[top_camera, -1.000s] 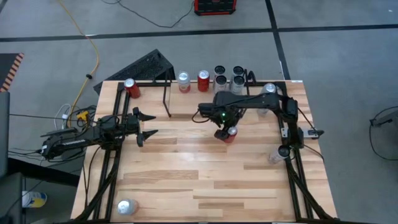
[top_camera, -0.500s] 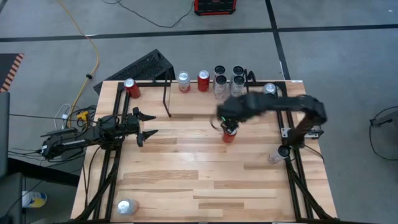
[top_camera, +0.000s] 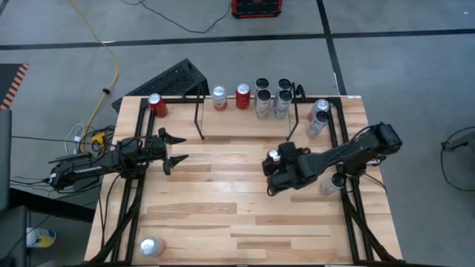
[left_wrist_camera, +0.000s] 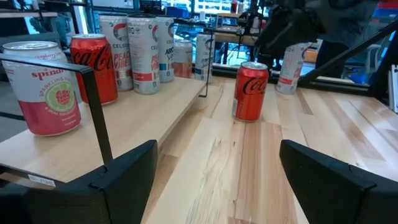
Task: Place canned beverage on shelf
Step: Put the bottom red black soda can on the shelf aligned with the other red black soda can
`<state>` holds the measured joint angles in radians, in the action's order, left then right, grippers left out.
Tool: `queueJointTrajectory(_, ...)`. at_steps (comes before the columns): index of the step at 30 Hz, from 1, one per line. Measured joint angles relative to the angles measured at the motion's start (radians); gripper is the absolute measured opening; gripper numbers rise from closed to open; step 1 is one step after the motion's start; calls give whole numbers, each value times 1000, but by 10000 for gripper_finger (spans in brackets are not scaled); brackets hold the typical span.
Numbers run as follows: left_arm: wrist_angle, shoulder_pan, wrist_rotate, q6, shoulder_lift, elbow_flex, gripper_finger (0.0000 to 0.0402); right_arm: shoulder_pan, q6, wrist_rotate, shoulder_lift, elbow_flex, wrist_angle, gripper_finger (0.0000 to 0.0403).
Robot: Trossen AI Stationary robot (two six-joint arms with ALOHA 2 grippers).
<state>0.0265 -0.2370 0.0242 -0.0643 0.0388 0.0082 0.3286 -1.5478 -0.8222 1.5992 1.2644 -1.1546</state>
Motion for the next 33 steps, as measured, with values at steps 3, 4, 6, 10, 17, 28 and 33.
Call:
queueJointTrajectory(3,0,0,0,0,0,0,323,5,-21,-78,52,0,0,393)
queueJointTrajectory(4,-1,0,0,0,0,0,323,5,-23,-78,66,0,5,393)
queueJointTrajectory(6,2,0,0,0,1,0,323,3,-27,-83,106,0,11,393)
queueJointTrajectory(10,1,0,0,0,1,0,323,3,-83,-93,165,0,7,393)
queueJointTrajectory(17,0,0,-1,0,0,0,323,3,-169,-110,240,0,13,393)
queueJointTrajectory(28,0,0,-1,0,0,0,323,-12,-236,-71,320,0,51,390)
queueJointTrajectory(33,0,0,-1,0,0,0,323,-15,-226,-70,318,0,47,338)
